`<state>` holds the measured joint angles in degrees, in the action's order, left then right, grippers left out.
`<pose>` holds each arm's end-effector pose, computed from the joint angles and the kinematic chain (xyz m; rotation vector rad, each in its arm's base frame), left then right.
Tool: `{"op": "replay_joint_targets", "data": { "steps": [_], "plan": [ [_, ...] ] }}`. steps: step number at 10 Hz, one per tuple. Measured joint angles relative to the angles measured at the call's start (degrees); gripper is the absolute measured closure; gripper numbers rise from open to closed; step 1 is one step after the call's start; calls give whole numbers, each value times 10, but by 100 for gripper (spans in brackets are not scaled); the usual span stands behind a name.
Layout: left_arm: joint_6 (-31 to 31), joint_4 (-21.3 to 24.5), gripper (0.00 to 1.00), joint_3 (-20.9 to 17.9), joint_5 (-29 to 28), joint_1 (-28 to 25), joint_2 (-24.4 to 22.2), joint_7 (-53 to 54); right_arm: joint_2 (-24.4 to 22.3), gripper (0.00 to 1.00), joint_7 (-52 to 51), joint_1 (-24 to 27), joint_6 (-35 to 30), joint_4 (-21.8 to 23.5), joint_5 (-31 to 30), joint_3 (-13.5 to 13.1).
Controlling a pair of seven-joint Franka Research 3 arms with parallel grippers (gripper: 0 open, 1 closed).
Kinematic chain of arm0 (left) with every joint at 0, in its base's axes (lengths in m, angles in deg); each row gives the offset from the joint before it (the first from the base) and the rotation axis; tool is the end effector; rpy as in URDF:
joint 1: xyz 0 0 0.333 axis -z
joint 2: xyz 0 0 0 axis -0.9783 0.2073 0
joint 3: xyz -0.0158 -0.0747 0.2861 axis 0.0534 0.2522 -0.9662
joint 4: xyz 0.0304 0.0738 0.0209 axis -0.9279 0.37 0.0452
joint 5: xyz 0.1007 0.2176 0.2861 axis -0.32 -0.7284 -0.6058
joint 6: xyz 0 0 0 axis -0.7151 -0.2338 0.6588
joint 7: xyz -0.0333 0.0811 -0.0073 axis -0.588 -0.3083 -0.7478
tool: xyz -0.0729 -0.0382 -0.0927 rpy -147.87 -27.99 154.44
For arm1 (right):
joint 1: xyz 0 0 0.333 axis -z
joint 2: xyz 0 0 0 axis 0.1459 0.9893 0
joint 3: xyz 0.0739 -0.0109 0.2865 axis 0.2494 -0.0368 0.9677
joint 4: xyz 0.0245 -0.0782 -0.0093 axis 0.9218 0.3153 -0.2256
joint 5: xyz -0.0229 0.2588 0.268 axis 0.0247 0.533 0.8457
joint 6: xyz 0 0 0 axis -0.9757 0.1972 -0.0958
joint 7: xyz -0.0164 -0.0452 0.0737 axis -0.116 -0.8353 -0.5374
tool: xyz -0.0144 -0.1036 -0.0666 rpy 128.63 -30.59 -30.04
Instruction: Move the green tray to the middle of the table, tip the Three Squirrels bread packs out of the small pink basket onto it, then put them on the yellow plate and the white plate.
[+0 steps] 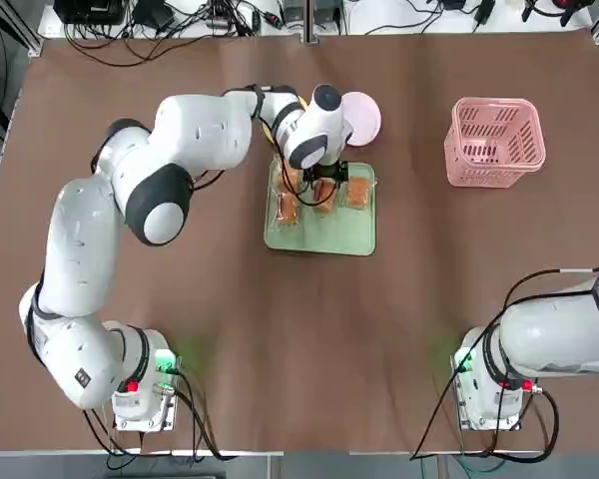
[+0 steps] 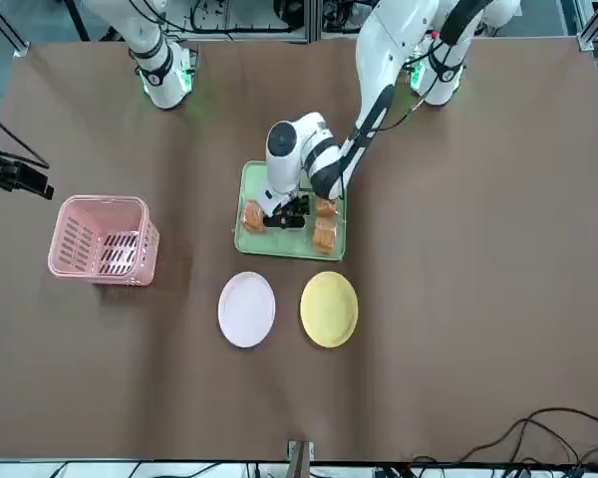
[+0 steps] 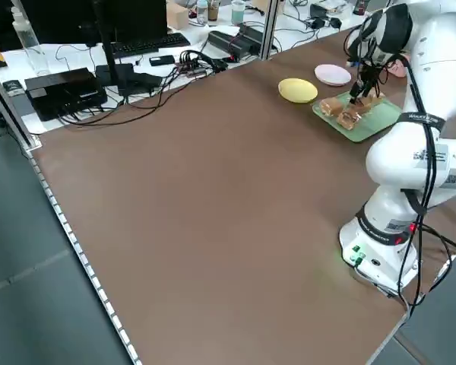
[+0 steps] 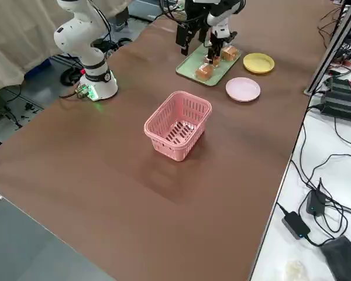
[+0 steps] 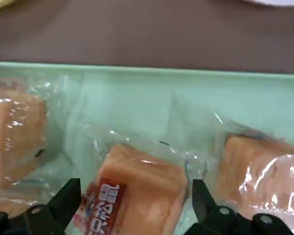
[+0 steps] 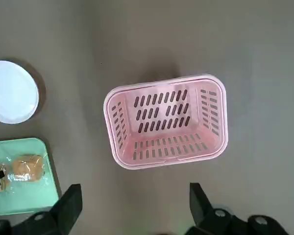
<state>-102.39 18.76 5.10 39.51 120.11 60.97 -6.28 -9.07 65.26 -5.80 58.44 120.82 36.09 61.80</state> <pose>0.3995 -0.5598 0.1864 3.1000 -0.0785 0.0077 0.5478 -0.0385 0.5699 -3.1166 0.2751 0.1648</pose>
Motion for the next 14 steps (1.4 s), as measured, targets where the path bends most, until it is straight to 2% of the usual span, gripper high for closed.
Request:
{"op": "replay_joint_targets", "data": {
  "steps": [4, 5, 6, 7, 8, 9, 11, 14],
  "plan": [
    [-2, -3, 4, -8, 0, 7, 11, -3, 0, 3, -5, 0, -1, 0, 0, 0],
    [-3, -3, 14, -8, 0, 6, 12, -4, 0, 3, -6, 0, -1, 0, 0, 0],
    [-2, -7, 28, -8, 0, 4, 12, -4, 0, 3, -6, 0, -1, 0, 0, 0],
    [-2, -9, 30, -9, 0, 0, 11, -4, 0, 3, -6, 0, -1, 0, 0, 0],
    [1, -12, 36, -9, 0, -10, 10, -4, 0, 3, -6, 0, -1, 0, 0, 0],
    [27, -18, 44, -9, 0, -22, 3, 0, 0, 3, -6, 0, -1, 0, 0, 0],
    [96, -21, 47, -6, 5, -42, -35, 12, 0, 3, -6, 0, -1, 0, 0, 0],
    [117, -4, 52, 1, 46, -22, -79, -1, 0, 3, -8, 0, -1, 0, 0, 0]
  ]
}}
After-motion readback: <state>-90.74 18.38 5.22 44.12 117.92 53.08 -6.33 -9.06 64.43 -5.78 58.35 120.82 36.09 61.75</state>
